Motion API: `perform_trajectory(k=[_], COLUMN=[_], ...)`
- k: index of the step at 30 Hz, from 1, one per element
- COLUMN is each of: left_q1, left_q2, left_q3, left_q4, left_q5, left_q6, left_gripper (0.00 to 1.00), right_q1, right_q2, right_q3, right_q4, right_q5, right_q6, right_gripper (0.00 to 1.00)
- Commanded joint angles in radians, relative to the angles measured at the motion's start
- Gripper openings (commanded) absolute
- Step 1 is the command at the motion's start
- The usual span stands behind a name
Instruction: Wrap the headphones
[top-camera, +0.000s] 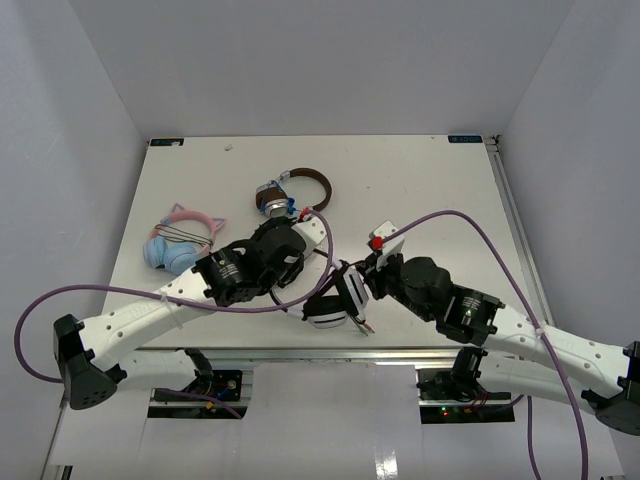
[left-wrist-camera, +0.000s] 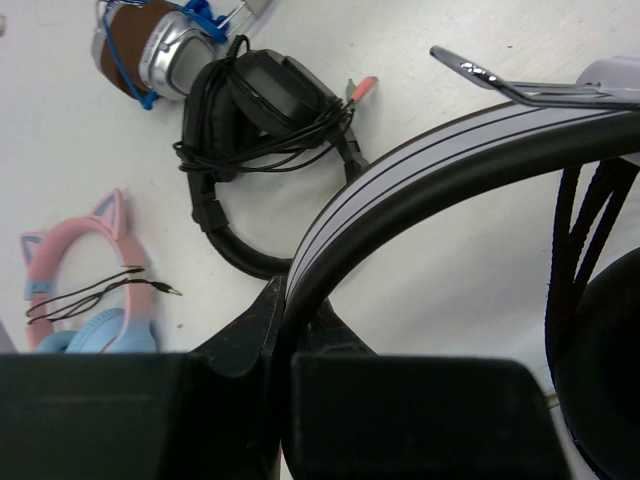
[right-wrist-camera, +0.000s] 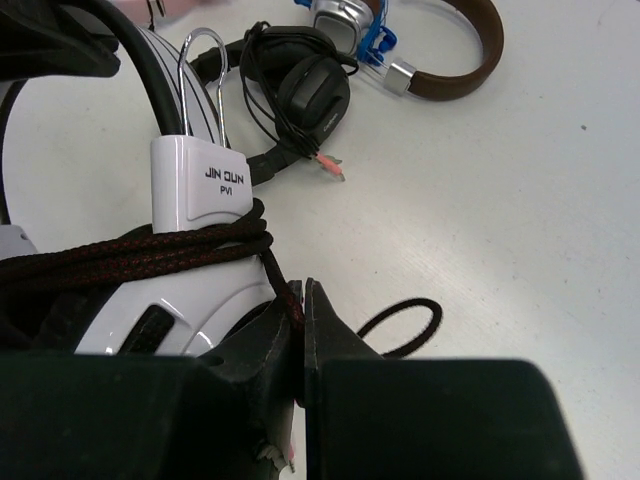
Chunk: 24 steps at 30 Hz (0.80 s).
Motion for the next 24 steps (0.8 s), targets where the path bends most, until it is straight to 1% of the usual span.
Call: perform_trajectory(k=[1, 3, 6, 12, 18, 24], left_q1=[-0.040, -0.054, -0.064, -0.068, -0.068, -0.068], left_q2=[-0.055, -0.067, -0.089, -0.120, -0.121, -0.136], left_q3=[-0.069, -0.086, -0.108, -0.153, -0.157, -0.167], left_q4=[0.111, 0.134, 0.174, 0.251, 0.274, 0.280], left_q5=[-0.240, -0.277, -0.294, -0.326, -0.334, -0.331], left_q6=[0.083, 0.093, 0.099, 0.130, 0.136, 0.114], left_gripper=[0.00, 0.00, 0.00, 0.00, 0.00, 0.00], right_q1=[0.003, 0.002, -0.007, -0.021, -0.021, -0.023], right_q2=[-0.006, -0.006, 0.003, 0.065, 0.106, 0.104], right_q3=[0.103, 0.115, 0.154, 0.221, 0.279, 0.287], right_q4=[0.008, 0.007, 0.008, 0.011, 0.020, 0.024], right_q5=[-0.063, -0.076, -0.132, -0.277, -0.360, -0.425], right_q6=[0.004, 0.005, 0.002, 0.014, 0.039, 0.049], right_gripper=[0.08, 0.08, 0.08, 0.08, 0.08, 0.08])
